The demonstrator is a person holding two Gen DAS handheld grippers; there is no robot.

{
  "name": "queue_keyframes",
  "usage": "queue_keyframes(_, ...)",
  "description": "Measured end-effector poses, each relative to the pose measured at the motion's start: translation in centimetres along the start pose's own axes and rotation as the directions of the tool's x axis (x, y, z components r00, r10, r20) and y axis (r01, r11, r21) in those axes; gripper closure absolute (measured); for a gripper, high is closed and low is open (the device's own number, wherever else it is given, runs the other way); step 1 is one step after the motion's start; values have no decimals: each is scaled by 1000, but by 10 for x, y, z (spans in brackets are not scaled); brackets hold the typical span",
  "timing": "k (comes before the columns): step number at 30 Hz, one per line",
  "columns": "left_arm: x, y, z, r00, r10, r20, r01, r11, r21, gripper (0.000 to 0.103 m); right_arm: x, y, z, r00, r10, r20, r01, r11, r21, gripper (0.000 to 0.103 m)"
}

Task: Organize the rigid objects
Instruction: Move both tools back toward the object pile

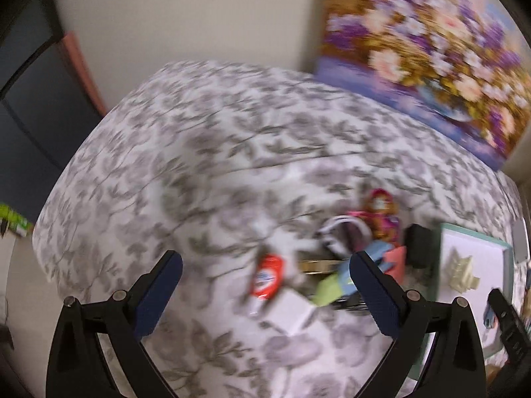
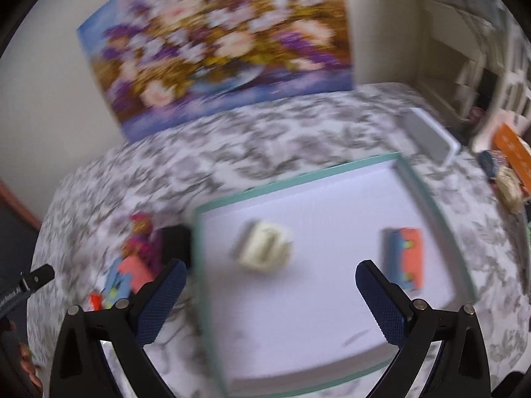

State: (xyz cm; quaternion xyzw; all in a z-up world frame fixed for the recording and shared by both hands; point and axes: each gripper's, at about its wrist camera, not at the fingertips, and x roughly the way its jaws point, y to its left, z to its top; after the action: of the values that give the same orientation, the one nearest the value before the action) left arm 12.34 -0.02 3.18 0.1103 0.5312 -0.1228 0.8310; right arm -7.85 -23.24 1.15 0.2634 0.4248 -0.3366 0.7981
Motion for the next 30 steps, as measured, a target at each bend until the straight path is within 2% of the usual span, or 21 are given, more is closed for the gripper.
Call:
queue_keyframes(4,14,22,-8,998,-17,-64,14,998,-57,2,12,41,-12,998,45,-52,-49,997,-65,0)
queue_keyframes(8,30,25,-17,992,-42,-118,34,997,-68,2,28,82,-32,990,78,-117,-95,984,-151,0)
queue_keyframes(14,69,29,-29,971,-70,-228,44,992,-115,2,59,121,-61,978,59,-202,-108,963,-245,0)
queue_keyframes(20,93,30,-34,961,-81,-265,49,991,-127,2,80,135,-74,969,34,-245,-100,959,-266,0)
queue_keyframes(30,116,23,-33,957,-110,-269,84,991,-109,5,107,154,-80,963,7,-268,-86,955,-285,0)
